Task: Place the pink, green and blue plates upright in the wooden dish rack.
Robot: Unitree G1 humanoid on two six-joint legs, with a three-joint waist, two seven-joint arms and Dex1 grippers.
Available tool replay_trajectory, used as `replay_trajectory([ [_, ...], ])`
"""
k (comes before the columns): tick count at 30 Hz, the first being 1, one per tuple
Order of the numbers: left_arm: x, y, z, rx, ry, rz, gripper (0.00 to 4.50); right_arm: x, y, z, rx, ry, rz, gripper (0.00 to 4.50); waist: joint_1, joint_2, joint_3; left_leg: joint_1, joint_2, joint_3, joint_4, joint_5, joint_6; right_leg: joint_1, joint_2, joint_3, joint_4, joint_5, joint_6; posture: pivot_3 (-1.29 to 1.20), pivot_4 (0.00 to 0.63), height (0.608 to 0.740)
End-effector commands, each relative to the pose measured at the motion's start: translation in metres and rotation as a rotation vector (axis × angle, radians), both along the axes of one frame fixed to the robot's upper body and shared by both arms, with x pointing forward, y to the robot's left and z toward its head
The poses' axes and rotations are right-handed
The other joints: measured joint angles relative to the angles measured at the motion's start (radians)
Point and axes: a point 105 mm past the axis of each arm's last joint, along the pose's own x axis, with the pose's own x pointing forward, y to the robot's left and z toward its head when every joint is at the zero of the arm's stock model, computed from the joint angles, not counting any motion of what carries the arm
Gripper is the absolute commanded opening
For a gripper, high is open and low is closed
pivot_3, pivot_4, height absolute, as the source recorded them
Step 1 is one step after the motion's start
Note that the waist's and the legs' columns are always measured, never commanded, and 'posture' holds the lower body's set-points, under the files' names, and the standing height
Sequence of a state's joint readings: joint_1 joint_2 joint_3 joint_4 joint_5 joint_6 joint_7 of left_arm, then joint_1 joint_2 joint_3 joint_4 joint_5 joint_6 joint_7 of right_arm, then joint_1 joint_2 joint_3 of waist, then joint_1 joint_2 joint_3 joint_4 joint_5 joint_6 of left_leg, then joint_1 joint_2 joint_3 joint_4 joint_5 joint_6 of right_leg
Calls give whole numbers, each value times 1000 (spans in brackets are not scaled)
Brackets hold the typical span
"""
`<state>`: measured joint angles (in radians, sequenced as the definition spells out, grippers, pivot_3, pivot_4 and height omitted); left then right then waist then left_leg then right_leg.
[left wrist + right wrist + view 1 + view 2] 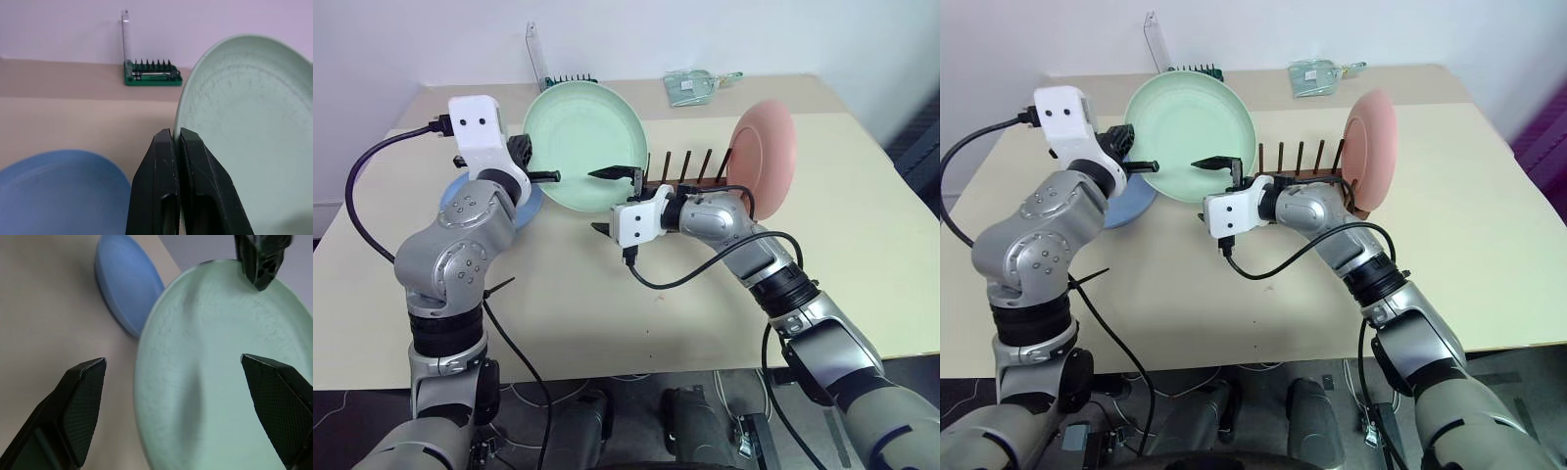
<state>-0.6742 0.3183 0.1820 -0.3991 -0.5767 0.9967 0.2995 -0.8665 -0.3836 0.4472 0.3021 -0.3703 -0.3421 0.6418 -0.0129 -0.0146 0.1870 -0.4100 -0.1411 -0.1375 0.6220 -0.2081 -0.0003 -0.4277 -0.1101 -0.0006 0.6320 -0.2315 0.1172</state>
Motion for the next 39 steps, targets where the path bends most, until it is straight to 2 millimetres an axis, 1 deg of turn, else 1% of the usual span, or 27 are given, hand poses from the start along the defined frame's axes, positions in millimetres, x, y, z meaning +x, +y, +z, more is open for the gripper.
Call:
replay_trajectory([
  [1, -10, -1, 24, 2, -87, 0, 0, 2, 6, 14, 17, -85, 1, 3239, 0, 0, 0, 0, 0, 0, 0, 0, 0, 0, 0, 0, 0, 0, 0, 0, 150, 740],
  [4, -11, -1, 25, -12, -85, 0, 0, 4, 6, 14, 19, -96, -7, 1710, 0, 0, 0, 0, 0, 0, 0, 0, 0, 0, 0, 0, 0, 0, 0, 0, 150, 740],
  [6, -12, 0, 25, -21, -83, 2, 0, 5, 6, 13, 17, -102, -10, 603, 0, 0, 0, 0, 0, 0, 0, 0, 0, 0, 0, 0, 0, 0, 0, 0, 150, 740],
  [7, -12, 1, 25, -23, -83, 4, 0, 6, 6, 13, 13, -108, -11, 137, 0, 0, 0, 0, 0, 0, 0, 0, 0, 0, 0, 0, 0, 0, 0, 0, 150, 740],
  [8, -12, 2, 25, -22, -83, 6, 0, 6, 6, 13, 12, -112, -12, 56, 0, 0, 0, 0, 0, 0, 0, 0, -1, 0, 0, 0, 0, 0, 0, 0, 150, 740],
  [10, -13, 3, 26, -29, -91, 5, 0, 6, 5, 12, 9, -122, -13, 56, 1, 0, 0, 0, 0, 0, 0, 0, -1, 0, 1, 0, 0, 0, 0, 0, 150, 740],
  [13, -13, 6, 31, -80, -124, 3, 876, 6, 4, 10, -3, -144, -13, 0, 1, 0, 0, 0, 0, 0, 0, 0, -1, 0, 1, 0, 0, 0, 0, 0, 150, 740],
  [14, -13, 8, 34, -106, -143, 9, 1377, 6, 4, 10, -5, -148, -12, 0, 2, 0, 0, 0, 0, 0, 0, 0, -1, 0, 1, 0, 0, 0, 0, 0, 150, 740],
  [16, -16, 13, 47, -176, -220, 28, 2349, 5, 4, 10, -6, -156, -7, 0, 2, 0, 0, 0, 0, 0, 1, 0, -1, 0, 1, 0, 0, 0, 0, 0, 150, 740],
  [18, -20, 26, 68, -253, -332, 71, 3322, 5, 4, 11, -9, -165, -4, 0, 2, -1, 0, 0, 0, 0, 1, 1, -1, 0, 1, 0, 0, 0, 0, 0, 150, 740],
  [19, -23, 33, 78, -306, -388, 89, 3905, 5, 4, 11, -9, -169, -2, 0, 2, -1, 0, 0, 0, 0, 1, 1, -1, 0, 1, 0, 0, 0, -1, 0, 150, 740],
  [20, -27, 42, 88, -342, -443, 113, 4336, 4, 3, 12, -9, -175, 0, 0, 0, -1, 0, 0, 0, 0, 1, 1, -1, 0, 1, 0, 0, 0, 0, 0, 150, 740],
  [21, -31, 52, 96, -354, -495, 149, 4336, 4, 2, 14, -6, -183, 5, 0, -1, -1, 0, 0, 0, 0, 1, 1, -1, 0, 1, 0, 0, 0, -1, 0, 150, 740],
  [23, -36, 70, 105, -345, -553, 215, 4336, 2, 1, 20, 11, -195, 12, 0, -3, -1, 0, 0, 1, 0, 0, 1, -1, 0, 1, 0, 0, 0, -1, 0, 150, 740],
  [24, -39, 87, 108, -324, -573, 274, 4336, 0, -2, 32, 59, -200, 19, 0, -3, -1, 0, 0, 1, 0, 0, 1, -1, 0, 1, 0, 0, 0, -1, 0, 150, 740],
  [25, -42, 99, 110, -309, -586, 311, 4336, -1, -4, 41, 93, -203, 24, 0, -3, -1, 0, 1, 1, 0, 0, 1, -1, 0, 2, 1, 0, 0, -1, 0, 150, 740],
  [26, -43, 112, 108, -240, -573, 358, 4336, -5, -8, 53, 156, -172, 31, 0, -4, 0, 1, 1, 1, 0, 0, 1, -2, 0, 2, 1, 0, 1, -1, 0, 150, 740],
  [27, -43, 122, 103, -102, -543, 403, 4336, -9, -12, 67, 240, -131, 44, 0, -4, 0, 1, 1, 2, 0, 0, 1, -2, 0, 3, 1, 0, 1, -1, 0, 150, 740],
  [28, -39, 126, 93, -11, -489, 397, 4336, -14, -19, 81, 337, -58, 57, 0, -6, 0, 1, 1, 2, 0, 0, 1, -2, 0, 3, 1, 0, 1, -2, 0, 150, 740],
  [29, -36, 127, 86, 45, -451, 386, 4336, -19, -23, 89, 398, -3, 74, 0, -5, 0, 1, 1, 3, 0, 0, 1, -2, 0, 4, 2, 0, 1, -2, 0, 150, 740],
  [30, -32, 126, 75, 61, -400, 342, 4336, -24, -28, 96, 453, 48, 88, 0, -1, 0, 1, 1, 3, 0, -1, 1, -2, 0, 4, 2, 0, 1, -2, 0, 150, 740],
  [31, -29, 120, 62, 87, -367, 279, 4336, -28, -36, 104, 529, 121, 100, 0, 4, 0, 0, 1, 3, 0, -1, 0, -2, 0, 4, 2, 0, 1, -2, 0, 150, 740],
  [33, -24, 93, 28, 172, -274, 93, 4336, -30, -58, 124, 771, 340, 98, 0, 10, -1, 0, 1, 3, -4, 0, 0, -2, 2, 6, 3, -2, 1, -2, 0, 150, 740],
  [35, -28, 62, -1, 252, -231, -91, 4336, -28, -78, 132, 944, 514, 81, 0, 18, 0, 0, 1, 3, -4, 1, -2, 2, 3, 6, 3, -2, 2, -3, 0, 150, 740],
  [36, -31, 47, -15, 241, -196, -178, 4336, -27, -86, 132, 1003, 601, 74, 0, 21, 0, 0, 1, 3, -4, 1, -3, 4, 3, 6, 4, -2, 2, -5, 0, 150, 740],
  [38, -39, 20, -33, 199, -174, -337, 4336, -27, -99, 130, 1074, 723, 64, 0, 26, 0, 0, 1, 4, -4, 1, -4, 4, 2, 6, 6, -2, 3, -6, 0, 150, 740],
  [39, -42, 12, -36, 180, -175, -383, 4336, -27, -102, 129, 1092, 756, 57, 0, 26, 0, 1, 1, 4, -3, 0, -4, 4, 2, 7, 6, -2, 3, -6, 0, 150, 740],
])
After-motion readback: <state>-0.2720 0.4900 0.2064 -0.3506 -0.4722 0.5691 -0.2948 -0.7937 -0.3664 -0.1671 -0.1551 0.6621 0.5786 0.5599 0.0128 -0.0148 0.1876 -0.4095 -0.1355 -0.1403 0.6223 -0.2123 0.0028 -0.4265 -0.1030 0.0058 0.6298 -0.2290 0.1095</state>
